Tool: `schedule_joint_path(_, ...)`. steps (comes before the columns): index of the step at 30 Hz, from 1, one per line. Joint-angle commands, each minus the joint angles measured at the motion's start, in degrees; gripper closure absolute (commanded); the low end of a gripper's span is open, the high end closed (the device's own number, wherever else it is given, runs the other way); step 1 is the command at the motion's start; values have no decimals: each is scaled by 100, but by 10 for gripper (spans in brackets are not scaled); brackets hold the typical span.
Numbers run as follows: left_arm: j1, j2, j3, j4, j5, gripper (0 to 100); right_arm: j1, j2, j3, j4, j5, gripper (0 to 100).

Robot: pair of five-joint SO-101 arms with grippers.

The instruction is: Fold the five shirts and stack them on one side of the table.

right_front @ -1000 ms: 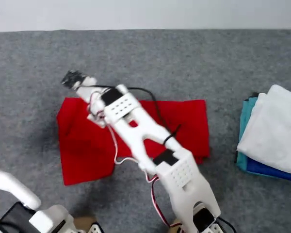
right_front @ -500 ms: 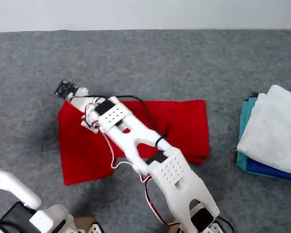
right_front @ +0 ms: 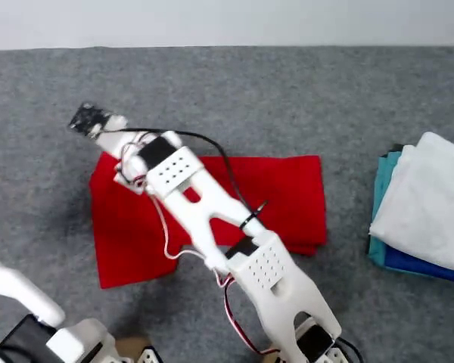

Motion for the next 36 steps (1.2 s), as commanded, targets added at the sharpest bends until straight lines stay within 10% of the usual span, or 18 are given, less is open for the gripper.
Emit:
schedule_joint_path(1, -141, -255, -22, -79, 18, 992, -330, -40, -484, 549, 44, 990)
schedule_joint_path(15, -1512, -255, -22, -246, -185, 992, -673, 1244, -782, -312, 62, 990)
schedule_joint_path(28, -2374, -255, -22, -448, -220, 992, -716, 1077, -3525, 3134, 53, 990)
schedule_joint_path(36, -2374, -255, -22, -448, -220, 992, -822, 207, -2171, 3116, 62, 990)
